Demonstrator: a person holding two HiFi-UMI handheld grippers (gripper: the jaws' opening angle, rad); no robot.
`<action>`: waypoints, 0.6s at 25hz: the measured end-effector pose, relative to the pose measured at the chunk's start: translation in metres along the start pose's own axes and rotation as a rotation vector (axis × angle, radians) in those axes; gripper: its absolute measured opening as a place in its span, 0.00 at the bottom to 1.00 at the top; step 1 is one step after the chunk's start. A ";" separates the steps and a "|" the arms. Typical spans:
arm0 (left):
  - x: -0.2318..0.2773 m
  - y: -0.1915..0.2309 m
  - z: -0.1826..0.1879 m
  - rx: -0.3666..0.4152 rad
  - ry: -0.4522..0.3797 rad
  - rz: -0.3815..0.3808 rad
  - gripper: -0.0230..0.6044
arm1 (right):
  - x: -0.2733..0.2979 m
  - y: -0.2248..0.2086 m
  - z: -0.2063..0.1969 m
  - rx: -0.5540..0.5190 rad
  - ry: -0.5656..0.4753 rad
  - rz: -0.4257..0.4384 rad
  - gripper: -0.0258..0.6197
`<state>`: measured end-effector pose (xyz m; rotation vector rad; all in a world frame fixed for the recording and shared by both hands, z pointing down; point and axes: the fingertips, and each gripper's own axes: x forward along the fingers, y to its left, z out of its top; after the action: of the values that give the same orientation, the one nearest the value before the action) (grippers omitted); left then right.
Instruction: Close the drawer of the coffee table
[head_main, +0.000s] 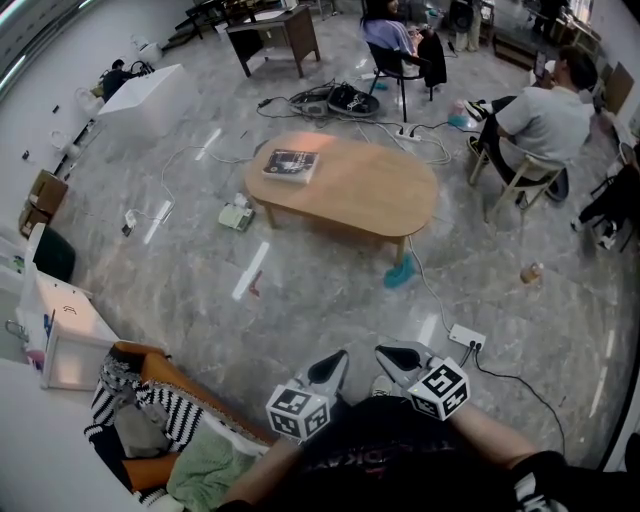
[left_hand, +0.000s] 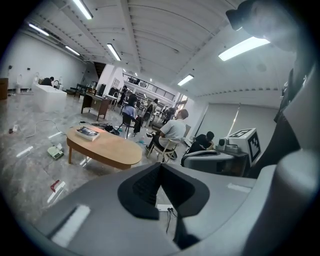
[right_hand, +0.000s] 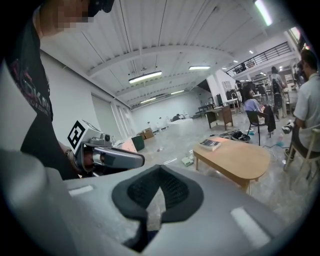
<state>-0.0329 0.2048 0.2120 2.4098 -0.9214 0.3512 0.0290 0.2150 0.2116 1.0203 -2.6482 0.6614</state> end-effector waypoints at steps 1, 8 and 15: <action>0.001 0.000 -0.001 -0.001 0.002 0.000 0.04 | 0.000 -0.001 -0.001 0.001 0.002 0.002 0.04; 0.010 0.000 -0.004 -0.019 0.006 0.001 0.04 | 0.001 -0.007 -0.004 -0.002 0.018 0.010 0.04; 0.019 -0.003 -0.004 -0.016 0.013 -0.011 0.04 | -0.001 -0.014 -0.005 -0.001 0.026 0.005 0.04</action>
<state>-0.0174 0.1986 0.2220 2.3939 -0.9023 0.3535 0.0394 0.2083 0.2201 0.9982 -2.6300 0.6697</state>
